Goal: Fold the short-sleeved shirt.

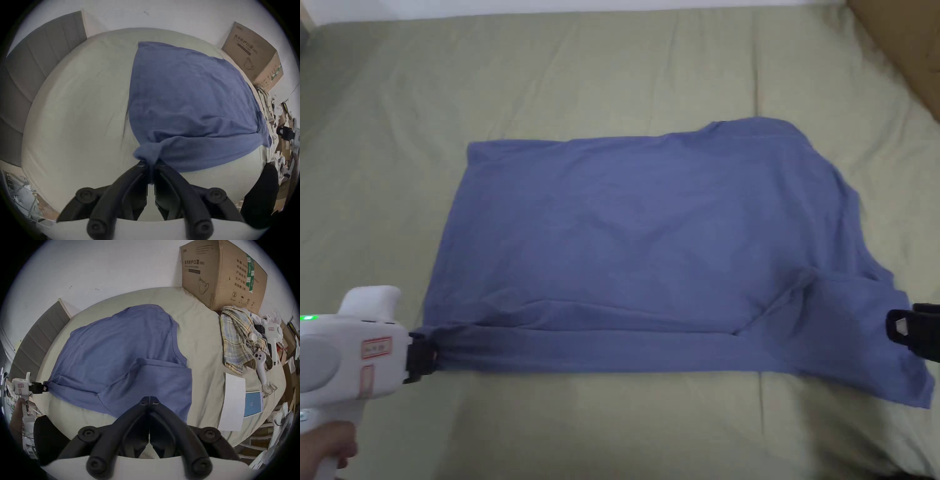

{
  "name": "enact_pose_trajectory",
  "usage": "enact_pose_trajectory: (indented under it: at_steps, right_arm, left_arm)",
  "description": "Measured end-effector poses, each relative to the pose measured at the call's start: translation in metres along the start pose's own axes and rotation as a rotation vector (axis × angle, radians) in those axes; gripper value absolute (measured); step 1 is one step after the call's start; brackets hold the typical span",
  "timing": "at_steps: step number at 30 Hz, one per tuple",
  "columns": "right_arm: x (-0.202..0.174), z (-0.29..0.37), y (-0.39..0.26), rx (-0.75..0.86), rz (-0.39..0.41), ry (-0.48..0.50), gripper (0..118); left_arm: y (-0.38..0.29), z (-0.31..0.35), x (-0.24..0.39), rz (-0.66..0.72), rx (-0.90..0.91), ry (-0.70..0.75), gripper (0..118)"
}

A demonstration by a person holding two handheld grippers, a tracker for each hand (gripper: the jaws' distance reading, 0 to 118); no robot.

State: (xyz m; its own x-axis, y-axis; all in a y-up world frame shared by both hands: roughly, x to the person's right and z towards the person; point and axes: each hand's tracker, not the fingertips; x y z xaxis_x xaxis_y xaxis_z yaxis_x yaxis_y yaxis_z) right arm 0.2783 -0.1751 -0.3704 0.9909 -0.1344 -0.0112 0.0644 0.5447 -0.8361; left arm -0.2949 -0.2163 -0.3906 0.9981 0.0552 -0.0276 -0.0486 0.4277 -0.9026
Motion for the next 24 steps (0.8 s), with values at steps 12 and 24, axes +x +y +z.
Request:
enact_pose_trajectory:
  at_steps: [12, 24]
  right_arm:
    - [0.048, -0.078, -0.022, -0.360, 0.010, -0.022, 96]
    - [0.021, -0.018, -0.002, -0.253, 0.064, -0.007, 4]
  left_arm:
    - [0.002, 0.015, -0.006, 0.051, -0.008, -0.034, 5]
    - [0.005, 0.026, -0.005, 0.046, 0.000, -0.049, 5]
